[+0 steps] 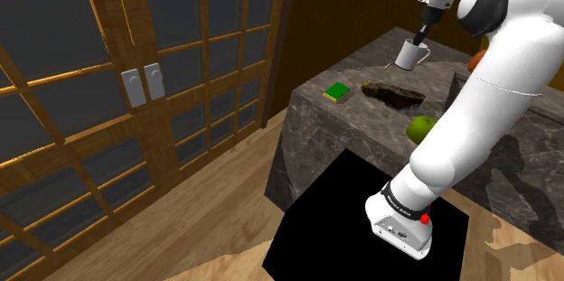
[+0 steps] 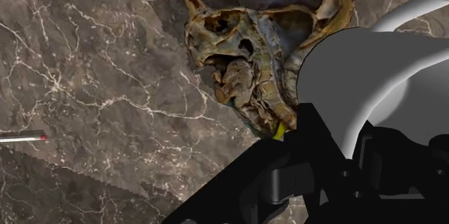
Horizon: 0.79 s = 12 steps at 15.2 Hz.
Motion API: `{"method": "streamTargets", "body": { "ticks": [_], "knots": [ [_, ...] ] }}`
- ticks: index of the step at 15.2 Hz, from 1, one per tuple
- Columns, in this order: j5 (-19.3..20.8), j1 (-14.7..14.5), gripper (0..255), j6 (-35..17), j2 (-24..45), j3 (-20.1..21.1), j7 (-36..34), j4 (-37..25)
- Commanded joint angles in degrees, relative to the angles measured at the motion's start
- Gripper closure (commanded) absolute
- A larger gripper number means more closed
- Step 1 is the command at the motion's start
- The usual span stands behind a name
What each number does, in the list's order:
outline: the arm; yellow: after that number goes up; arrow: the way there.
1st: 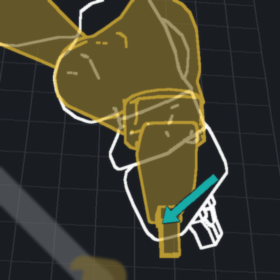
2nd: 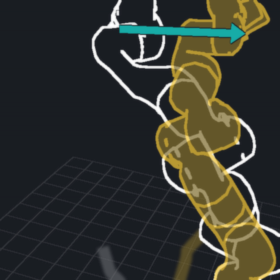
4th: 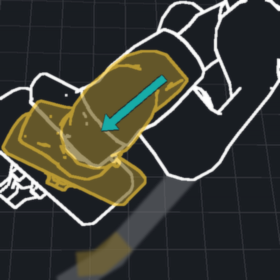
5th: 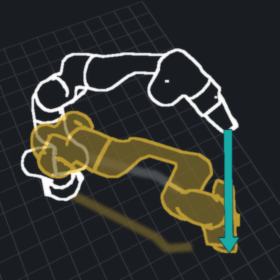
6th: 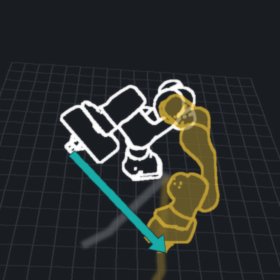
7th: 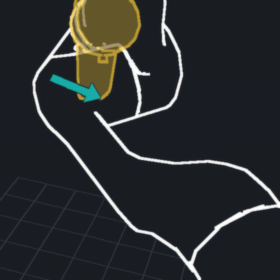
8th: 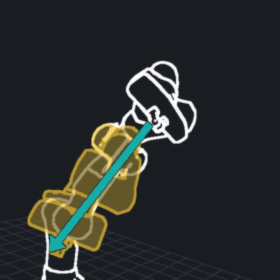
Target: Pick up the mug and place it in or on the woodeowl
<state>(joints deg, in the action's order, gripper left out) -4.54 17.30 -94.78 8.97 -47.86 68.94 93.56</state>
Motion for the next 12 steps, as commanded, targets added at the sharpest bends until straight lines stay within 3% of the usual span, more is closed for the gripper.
{"method": "streamTargets", "body": {
  "ticks": [1,2,12],
  "knots": [
    [-2.96,3.18,255,1.32,4.23,-0.85,4.14,-4.21],
    [-4.74,5.31,255,2.39,6.82,-1.09,6.24,-7.07],
    [-4.8,4.62,255,-5.34,6.72,-0.48,6.22,0.76]
  ]
}}
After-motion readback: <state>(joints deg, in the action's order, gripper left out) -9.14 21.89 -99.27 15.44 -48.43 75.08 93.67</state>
